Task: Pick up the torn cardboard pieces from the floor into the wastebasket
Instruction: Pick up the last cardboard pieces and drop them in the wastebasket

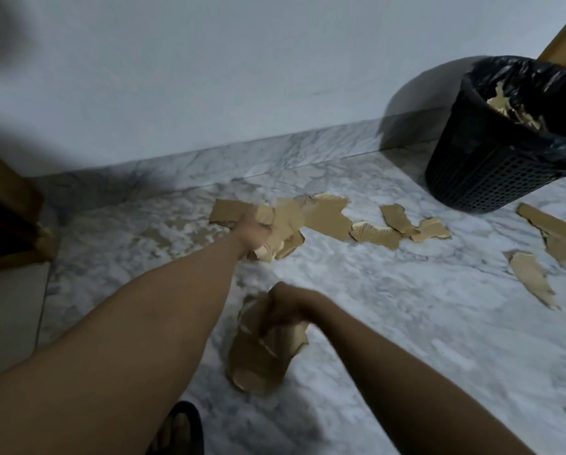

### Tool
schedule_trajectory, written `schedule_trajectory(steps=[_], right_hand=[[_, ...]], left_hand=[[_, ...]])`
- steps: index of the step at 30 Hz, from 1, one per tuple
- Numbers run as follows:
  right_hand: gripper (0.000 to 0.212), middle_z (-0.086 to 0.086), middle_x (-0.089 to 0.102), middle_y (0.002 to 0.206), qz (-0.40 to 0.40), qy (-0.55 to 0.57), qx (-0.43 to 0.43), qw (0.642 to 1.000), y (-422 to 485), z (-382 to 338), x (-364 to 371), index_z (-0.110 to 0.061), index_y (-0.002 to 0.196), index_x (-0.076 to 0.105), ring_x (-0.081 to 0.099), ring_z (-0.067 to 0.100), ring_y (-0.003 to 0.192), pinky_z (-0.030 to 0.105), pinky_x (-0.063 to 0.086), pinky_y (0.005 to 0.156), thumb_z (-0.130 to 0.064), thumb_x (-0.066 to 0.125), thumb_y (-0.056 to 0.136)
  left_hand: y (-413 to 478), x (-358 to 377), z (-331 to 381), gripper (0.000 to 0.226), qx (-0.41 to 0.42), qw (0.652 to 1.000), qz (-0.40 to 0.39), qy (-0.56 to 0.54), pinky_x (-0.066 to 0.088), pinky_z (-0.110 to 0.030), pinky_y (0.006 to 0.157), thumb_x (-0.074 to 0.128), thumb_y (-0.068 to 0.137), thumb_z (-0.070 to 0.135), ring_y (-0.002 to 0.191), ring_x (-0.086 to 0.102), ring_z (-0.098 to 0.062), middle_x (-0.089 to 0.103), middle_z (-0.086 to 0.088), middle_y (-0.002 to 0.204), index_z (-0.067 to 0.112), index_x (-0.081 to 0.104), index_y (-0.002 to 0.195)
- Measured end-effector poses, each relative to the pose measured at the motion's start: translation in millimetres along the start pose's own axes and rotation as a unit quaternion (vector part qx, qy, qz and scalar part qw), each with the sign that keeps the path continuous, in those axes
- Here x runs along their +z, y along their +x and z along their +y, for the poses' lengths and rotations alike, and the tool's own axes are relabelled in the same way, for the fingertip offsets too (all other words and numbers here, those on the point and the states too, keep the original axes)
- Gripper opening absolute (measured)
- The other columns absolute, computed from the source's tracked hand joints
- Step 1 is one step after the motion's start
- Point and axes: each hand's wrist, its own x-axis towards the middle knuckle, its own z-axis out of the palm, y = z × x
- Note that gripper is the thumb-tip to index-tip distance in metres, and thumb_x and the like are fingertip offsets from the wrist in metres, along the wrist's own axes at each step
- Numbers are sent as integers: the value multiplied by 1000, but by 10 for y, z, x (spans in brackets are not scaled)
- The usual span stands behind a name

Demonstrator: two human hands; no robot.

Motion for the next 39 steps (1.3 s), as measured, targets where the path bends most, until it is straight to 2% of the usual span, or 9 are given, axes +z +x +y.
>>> schedule_trajectory(steps=[3, 7, 17, 22, 25, 27, 31, 35, 39], right_hand=[[55, 12, 37, 138, 47, -77, -10, 996, 58, -185, 381, -4, 130, 53, 37, 36, 124, 54, 33, 105, -39, 65, 90], [34, 5, 56, 105, 39, -81, -2, 996, 98, -76, 444, -13, 116, 60, 53, 30, 113, 55, 30, 105, -30, 67, 87], [41, 4, 63, 111, 3, -60, 30, 998, 66, 157, 246, -11, 118, 65, 51, 21, 98, 51, 36, 104, -33, 75, 84], [52, 7, 64, 104, -50, -83, -17, 995, -69, 82, 57, -2, 123, 63, 58, 21, 89, 30, 45, 74, -40, 71, 89], [86, 15, 45, 142, -44, -83, -12, 995, -134, -41, 243, -6, 150, 34, 46, 35, 127, 49, 41, 104, -45, 74, 84], [78, 14, 30, 153, -33, -122, -40, 991, -154, -124, 495, -14, 153, 32, 26, 40, 140, 60, 23, 112, -41, 68, 89], [41, 13, 53, 125, -1, -250, -126, 960, -95, -95, 752, -23, 130, 57, 47, 35, 118, 57, 32, 99, -32, 64, 90], [43, 15, 62, 112, -24, -136, -79, 987, -79, 24, 593, -13, 122, 48, 60, 35, 104, 54, 31, 101, -23, 70, 87], [35, 12, 70, 98, -6, -41, -27, 999, -30, 367, 181, -7, 108, 71, 67, 27, 89, 41, 54, 85, -27, 80, 81]], left_hand=[[-5, 234, 167, 56, 22, 965, -34, 259, 47, -43, 99, 58, 91, 45, 123, 49, -34, 47, -13, 140, 6, 54, 130], [-2, 460, 200, 71, 47, 942, -99, 318, 30, -50, 109, 61, 90, 48, 144, 14, -37, 1, -2, 162, 28, 31, 151], [-53, 596, 160, 55, 44, 950, -31, 309, 36, -46, 96, 68, 84, 44, 122, 42, -33, 53, -7, 130, 25, 50, 132], [-117, 613, 160, 59, 79, 965, -19, 248, 47, -45, 88, 70, 85, 24, 108, 56, -30, 59, -8, 122, 23, 36, 133], [-145, 604, 219, 78, 84, 974, -27, 209, 51, -42, 87, 71, 84, 13, 112, 57, -32, 55, -13, 126, 18, 25, 146], [-150, 610, 259, 67, 73, 972, -33, 223, 50, -39, 87, 71, 85, 16, 112, 56, -30, 53, -12, 126, 10, 35, 141], [-86, 508, 240, 38, 54, 980, -9, 189, 51, -36, 77, 69, 86, 18, 101, 60, -29, 60, -11, 112, 4, 56, 118], [36, 127, 185, 38, 35, 980, 56, 190, 54, -37, 82, 67, 90, 22, 103, 61, -27, 62, -10, 118, 3, 57, 122], [167, -192, -23, 58, -31, 965, 76, 251, 45, -36, 99, 63, 92, 33, 122, 51, -31, 50, -18, 139, 2, 46, 138]])
